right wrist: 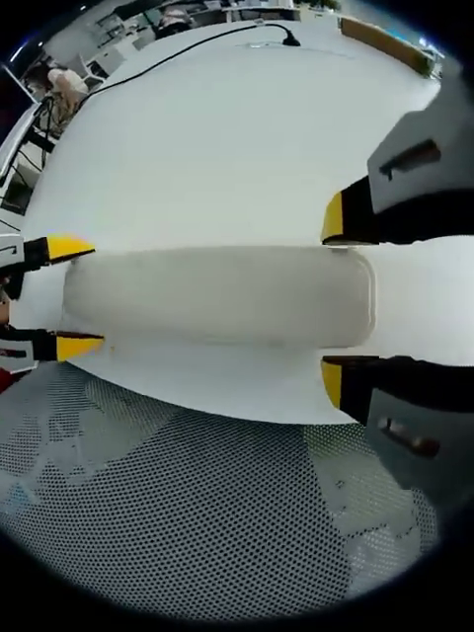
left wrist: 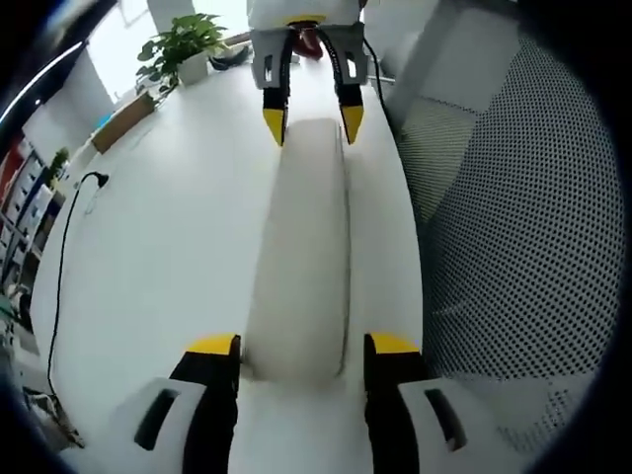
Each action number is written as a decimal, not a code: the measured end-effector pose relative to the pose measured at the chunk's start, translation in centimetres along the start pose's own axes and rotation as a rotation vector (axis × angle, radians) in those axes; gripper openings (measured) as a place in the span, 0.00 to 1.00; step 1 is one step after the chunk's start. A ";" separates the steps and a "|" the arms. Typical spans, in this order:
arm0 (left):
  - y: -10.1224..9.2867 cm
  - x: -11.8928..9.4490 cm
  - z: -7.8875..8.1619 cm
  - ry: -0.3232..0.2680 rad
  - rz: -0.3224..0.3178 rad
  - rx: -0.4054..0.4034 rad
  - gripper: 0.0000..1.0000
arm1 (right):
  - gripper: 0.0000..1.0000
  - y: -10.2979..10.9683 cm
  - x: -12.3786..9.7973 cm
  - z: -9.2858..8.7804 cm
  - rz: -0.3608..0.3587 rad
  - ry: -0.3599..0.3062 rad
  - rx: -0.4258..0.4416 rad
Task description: Arrange the utensils inside the cutlery case until each visible utensil rests in its matching compartment.
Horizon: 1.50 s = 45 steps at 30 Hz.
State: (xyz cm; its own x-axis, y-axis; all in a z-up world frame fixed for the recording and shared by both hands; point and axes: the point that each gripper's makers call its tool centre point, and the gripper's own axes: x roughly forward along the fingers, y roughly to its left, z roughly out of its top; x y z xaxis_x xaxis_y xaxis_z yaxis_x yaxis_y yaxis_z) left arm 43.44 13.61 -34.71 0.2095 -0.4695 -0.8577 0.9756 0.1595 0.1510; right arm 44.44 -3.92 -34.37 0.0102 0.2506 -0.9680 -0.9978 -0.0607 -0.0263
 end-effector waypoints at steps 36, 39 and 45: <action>4.6 -21.6 6.8 -0.750 0.601 -0.770 0.61 | 0.49 -0.6 -19.4 1.7 -0.570 -0.868 0.900; 4.5 -22.0 7.3 -0.775 0.623 -0.773 0.62 | 0.48 -0.1 -19.8 1.3 -0.583 -0.875 0.913; 3.8 -21.5 8.6 -0.779 0.600 -0.756 0.62 | 0.44 0.6 -19.8 0.0 -0.613 -0.863 0.930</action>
State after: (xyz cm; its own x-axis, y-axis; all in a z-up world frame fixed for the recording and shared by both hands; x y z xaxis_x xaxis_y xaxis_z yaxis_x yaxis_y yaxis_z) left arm 43.23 16.90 -11.47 0.8452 -0.4990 -0.1915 0.4835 0.8665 -0.1241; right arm 43.66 -8.87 -15.23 0.7483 0.5299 -0.3991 -0.5308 0.8391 0.1188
